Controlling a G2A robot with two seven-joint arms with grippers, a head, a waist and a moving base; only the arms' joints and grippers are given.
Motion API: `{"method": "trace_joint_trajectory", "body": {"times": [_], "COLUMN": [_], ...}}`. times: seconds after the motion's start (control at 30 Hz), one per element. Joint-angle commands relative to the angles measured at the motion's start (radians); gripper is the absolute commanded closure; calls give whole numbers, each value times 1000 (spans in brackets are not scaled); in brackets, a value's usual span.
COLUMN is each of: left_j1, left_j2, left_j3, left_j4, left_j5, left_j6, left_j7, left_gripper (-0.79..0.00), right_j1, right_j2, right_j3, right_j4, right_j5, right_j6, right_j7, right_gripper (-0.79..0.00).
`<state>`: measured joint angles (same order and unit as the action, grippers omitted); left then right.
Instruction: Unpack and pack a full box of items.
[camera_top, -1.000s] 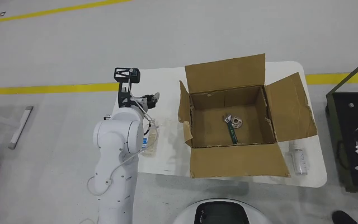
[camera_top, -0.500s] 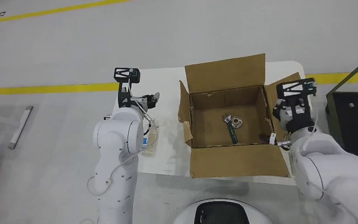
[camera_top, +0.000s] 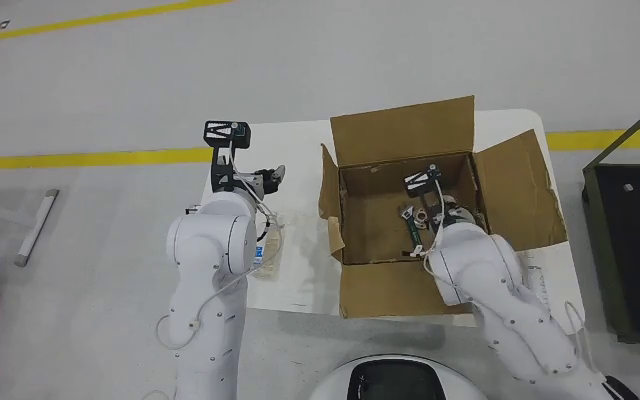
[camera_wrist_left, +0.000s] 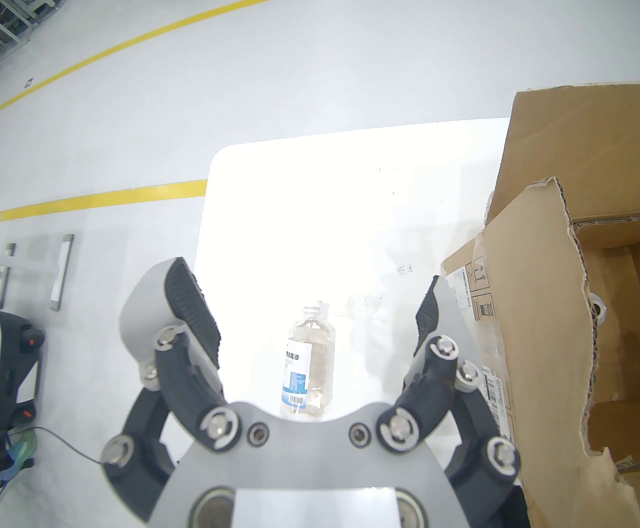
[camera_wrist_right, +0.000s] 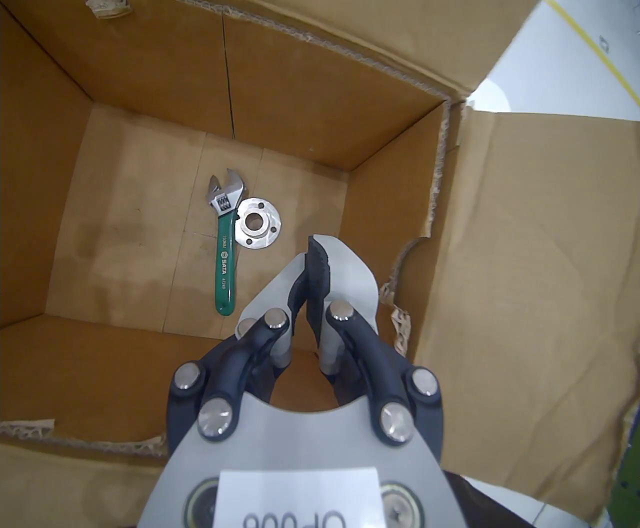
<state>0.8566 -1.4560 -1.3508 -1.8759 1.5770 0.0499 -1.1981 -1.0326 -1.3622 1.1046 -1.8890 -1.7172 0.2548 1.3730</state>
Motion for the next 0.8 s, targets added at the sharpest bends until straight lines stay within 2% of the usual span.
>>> {"method": "trace_joint_trajectory", "body": {"times": [0.0, 0.13, 0.47, 0.6, 0.7, 0.73, 0.77], "left_j1": [0, 0, 0, 0, 0, 0, 0], "left_j2": [0, 0, 0, 0, 0, 0, 0], "left_j3": [0, 0, 0, 0, 0, 0, 0], "left_j4": [0, 0, 0, 0, 0, 0, 0], "left_j5": [0, 0, 0, 0, 0, 0, 0], "left_j6": [0, 0, 0, 0, 0, 0, 0], "left_j7": [0, 0, 0, 0, 0, 0, 0], "left_gripper": [-785, -785, -785, -785, -785, -785, -785], "right_j1": [30, 78, 78, 53, 73, 81, 92], "right_j2": [-8, -22, -22, -21, -29, -33, -36], "right_j3": [7, 16, 16, 29, 36, 34, 31], "right_j4": [50, 128, 128, 158, 212, 230, 252], "right_j5": [57, 164, 164, 150, 201, 227, 242], "right_j6": [11, 21, 21, 7, 23, 23, 23], "right_j7": [17, 54, 54, 11, 13, 12, 7], "right_gripper": [0, 0, 0, 0, 0, -62, -68]}}
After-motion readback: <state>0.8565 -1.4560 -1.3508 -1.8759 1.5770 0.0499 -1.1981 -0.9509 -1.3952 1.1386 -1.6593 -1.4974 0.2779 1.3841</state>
